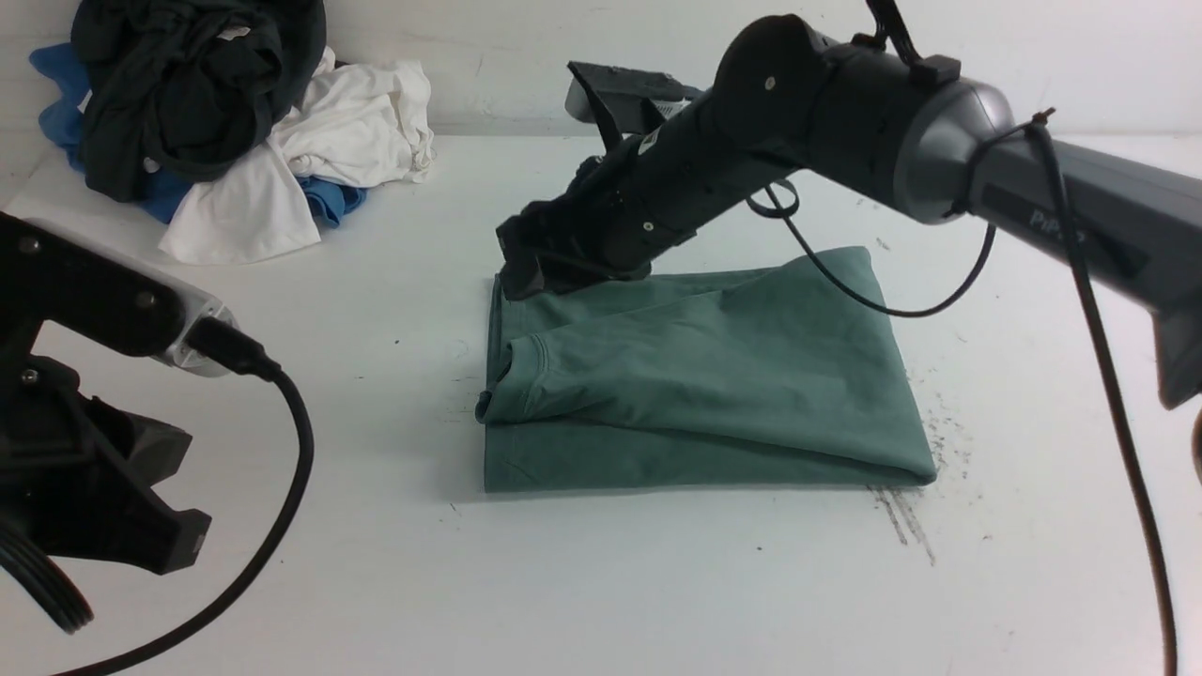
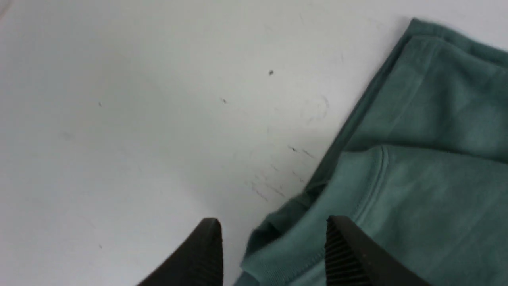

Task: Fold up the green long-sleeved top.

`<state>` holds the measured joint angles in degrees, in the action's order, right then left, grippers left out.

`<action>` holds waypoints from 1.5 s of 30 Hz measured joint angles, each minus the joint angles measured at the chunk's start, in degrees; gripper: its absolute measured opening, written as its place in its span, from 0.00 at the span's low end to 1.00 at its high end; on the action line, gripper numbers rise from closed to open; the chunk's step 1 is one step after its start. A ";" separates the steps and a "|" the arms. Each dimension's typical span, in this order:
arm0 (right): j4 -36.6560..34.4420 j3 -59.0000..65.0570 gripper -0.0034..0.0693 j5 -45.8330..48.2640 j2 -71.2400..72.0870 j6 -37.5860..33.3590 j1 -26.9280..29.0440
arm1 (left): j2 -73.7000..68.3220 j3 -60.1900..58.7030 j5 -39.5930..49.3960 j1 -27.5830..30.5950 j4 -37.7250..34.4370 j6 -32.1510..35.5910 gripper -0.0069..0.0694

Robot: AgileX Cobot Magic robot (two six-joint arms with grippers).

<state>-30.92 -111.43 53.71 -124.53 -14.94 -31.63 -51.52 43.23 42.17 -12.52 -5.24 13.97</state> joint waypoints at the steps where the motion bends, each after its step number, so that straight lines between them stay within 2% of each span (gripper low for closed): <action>1: 0.15 0.13 0.48 0.00 -0.06 0.00 0.00 | 0.00 0.00 0.00 0.00 0.00 0.00 0.08; 5: 0.91 3.43 0.31 2.38 -2.64 -0.13 -1.72 | 0.00 0.00 -0.41 0.00 -0.88 0.00 0.08; 9: 1.03 4.31 0.14 -0.55 -6.26 -2.21 -3.70 | 0.00 0.00 -0.79 0.00 -2.79 0.00 0.08; 12: 1.30 2.23 0.05 -1.73 -6.50 -3.48 -4.00 | 0.00 0.00 -0.89 0.00 -3.73 0.42 0.08; 15: 2.57 -0.78 0.03 -0.98 -5.50 -3.90 -3.70 | 0.00 0.00 -0.89 0.00 -3.96 0.60 0.08; 19: 9.88 -7.93 0.03 4.96 -1.01 -3.91 -3.51 | 2.05 0.11 -0.53 0.00 -3.96 1.42 0.08; 23: 23.16 -14.30 0.03 15.69 5.93 -2.31 -3.51 | 12.32 -0.10 -3.29 0.00 -3.96 5.89 0.08; 24: 28.38 -15.10 0.03 16.84 8.06 -1.42 -3.51 | 15.84 -0.94 -4.97 0.00 -4.00 7.25 0.08; 27: 37.37 -15.07 0.03 18.13 14.19 2.84 -2.94 | 24.27 -4.67 -10.16 0.00 -4.12 9.83 0.08; 30: 43.78 -13.80 0.03 18.52 20.85 5.48 -2.59 | 31.30 -10.82 -15.60 0.00 -4.20 10.73 0.08; 33: 46.17 -11.16 0.03 18.57 26.64 6.95 -2.59 | 36.02 -15.75 -21.31 0.00 -4.26 10.92 0.08; 34: 46.80 -9.04 0.03 18.57 29.86 7.63 -2.59 | 38.64 -19.56 -25.59 0.00 -4.27 10.94 0.08; 37: 47.25 -0.31 0.03 18.80 38.34 9.50 -2.59 | 43.67 -26.24 -35.60 0.00 -4.27 10.94 0.08; 41: 47.14 10.77 0.03 17.57 45.95 9.64 -2.59 | 47.53 -31.93 -43.78 0.00 -4.31 10.96 0.08; 45: 46.40 25.99 0.03 7.13 54.71 9.70 -2.59 | 48.11 -34.68 -47.17 0.00 -4.37 10.96 0.08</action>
<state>15.48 -85.44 60.84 -69.83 -5.24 -34.22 -3.42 8.55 -5.01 -12.52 -9.61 24.93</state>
